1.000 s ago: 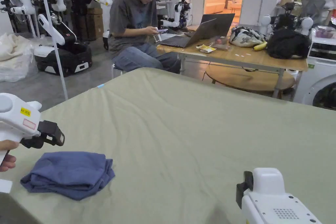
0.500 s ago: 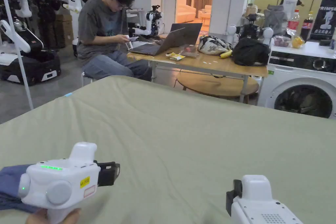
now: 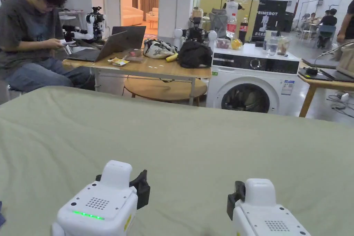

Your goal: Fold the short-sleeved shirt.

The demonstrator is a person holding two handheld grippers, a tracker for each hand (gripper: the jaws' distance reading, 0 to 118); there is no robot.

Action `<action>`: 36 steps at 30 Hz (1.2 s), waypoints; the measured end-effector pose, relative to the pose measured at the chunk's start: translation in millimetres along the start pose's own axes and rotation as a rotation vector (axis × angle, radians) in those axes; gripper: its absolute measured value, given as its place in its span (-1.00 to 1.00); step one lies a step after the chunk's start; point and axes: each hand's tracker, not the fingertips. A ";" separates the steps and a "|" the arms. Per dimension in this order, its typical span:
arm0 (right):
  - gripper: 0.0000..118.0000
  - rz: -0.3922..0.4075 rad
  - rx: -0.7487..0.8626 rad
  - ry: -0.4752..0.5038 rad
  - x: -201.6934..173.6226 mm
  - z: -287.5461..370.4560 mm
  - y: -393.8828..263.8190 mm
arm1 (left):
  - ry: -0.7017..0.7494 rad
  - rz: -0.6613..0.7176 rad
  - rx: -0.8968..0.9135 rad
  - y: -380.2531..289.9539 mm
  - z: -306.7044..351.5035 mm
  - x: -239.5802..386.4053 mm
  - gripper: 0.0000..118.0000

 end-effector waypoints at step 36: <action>-1.00 -0.035 0.076 -0.053 16.0 7.9 -4.1 | 0.095 0.120 0.072 -5.8 14.8 2.6 -1.00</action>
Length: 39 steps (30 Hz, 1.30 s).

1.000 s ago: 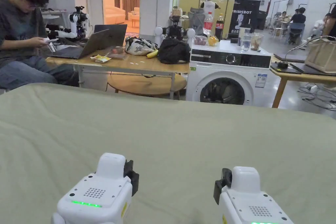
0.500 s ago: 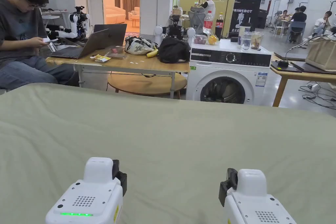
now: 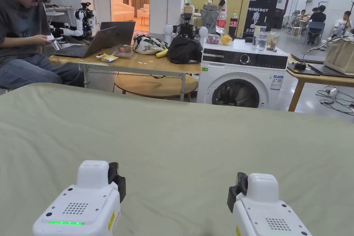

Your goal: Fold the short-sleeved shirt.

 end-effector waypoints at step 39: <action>0.40 -0.110 -0.004 -0.009 15.6 -17.3 -4.2 | 0.050 -0.041 0.008 3.2 -13.3 -5.1 0.40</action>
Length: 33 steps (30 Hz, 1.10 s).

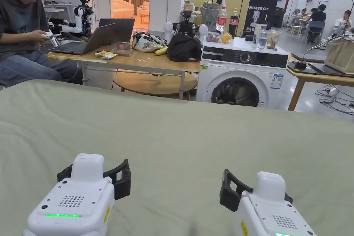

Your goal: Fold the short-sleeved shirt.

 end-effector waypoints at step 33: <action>0.40 -0.025 -0.063 -0.145 -12.6 -0.6 21.8 | -0.047 0.090 0.009 2.9 -2.1 -9.9 0.40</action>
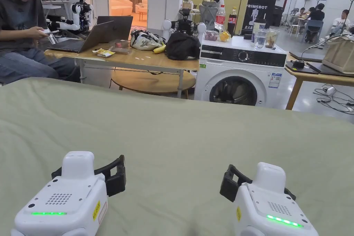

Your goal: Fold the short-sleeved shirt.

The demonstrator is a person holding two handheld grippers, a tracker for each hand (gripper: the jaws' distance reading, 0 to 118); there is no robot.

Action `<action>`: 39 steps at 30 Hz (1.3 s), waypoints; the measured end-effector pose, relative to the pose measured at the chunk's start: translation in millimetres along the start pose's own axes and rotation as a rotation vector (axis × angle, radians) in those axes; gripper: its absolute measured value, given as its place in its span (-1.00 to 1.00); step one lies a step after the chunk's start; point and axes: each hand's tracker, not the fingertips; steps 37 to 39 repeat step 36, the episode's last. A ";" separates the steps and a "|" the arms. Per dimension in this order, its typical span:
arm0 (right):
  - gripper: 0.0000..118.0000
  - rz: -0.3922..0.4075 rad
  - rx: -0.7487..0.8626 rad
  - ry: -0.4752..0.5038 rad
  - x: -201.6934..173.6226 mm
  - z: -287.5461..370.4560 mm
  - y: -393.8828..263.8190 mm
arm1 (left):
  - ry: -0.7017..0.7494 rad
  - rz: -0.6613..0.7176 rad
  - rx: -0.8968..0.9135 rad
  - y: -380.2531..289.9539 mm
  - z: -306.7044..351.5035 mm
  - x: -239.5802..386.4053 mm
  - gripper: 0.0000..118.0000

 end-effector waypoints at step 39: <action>0.40 0.116 0.016 0.015 -7.9 -4.5 -3.3 | 0.019 -0.034 -0.047 -7.5 -0.1 -7.4 0.40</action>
